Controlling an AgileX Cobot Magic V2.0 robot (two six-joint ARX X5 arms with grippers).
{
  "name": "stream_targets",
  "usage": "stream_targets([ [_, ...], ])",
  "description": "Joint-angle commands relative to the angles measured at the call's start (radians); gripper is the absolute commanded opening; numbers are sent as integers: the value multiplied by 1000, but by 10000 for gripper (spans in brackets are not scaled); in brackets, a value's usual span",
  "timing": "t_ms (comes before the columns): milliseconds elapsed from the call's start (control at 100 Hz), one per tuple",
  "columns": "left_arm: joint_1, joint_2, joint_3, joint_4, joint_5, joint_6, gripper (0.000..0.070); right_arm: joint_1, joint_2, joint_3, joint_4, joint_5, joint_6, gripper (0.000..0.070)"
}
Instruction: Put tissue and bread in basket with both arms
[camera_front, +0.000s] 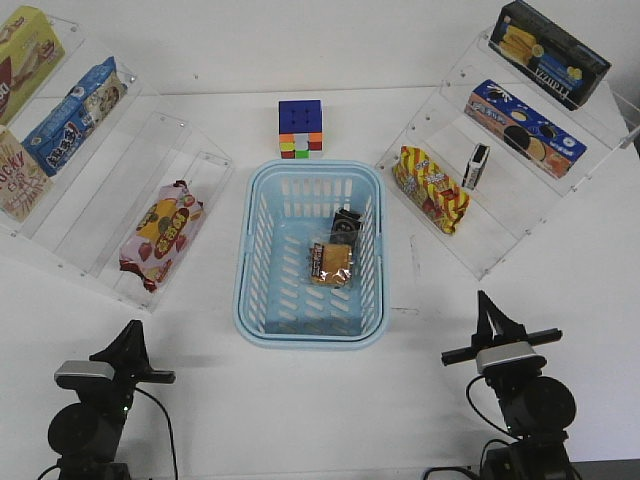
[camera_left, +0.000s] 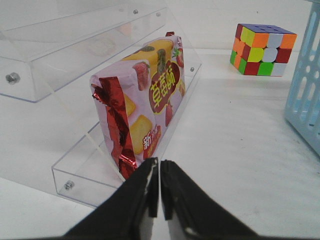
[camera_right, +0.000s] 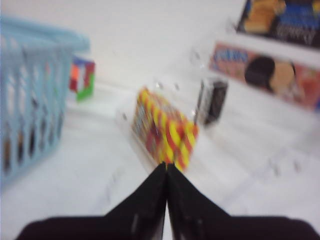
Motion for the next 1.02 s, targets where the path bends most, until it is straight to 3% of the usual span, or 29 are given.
stream_targets([
  [0, -1, -1, -20, 14, -3, -1, 1, -12, -70, -45, -14, 13, -9, 0],
  [170, -1, -1, -20, 16, -3, -1, 1, -35, -155, -76, -183, 39, 44, 0],
  [1010, -1, -1, -20, 16, -3, -1, 1, -38, -151, -76, -150, 43, 72, 0],
])
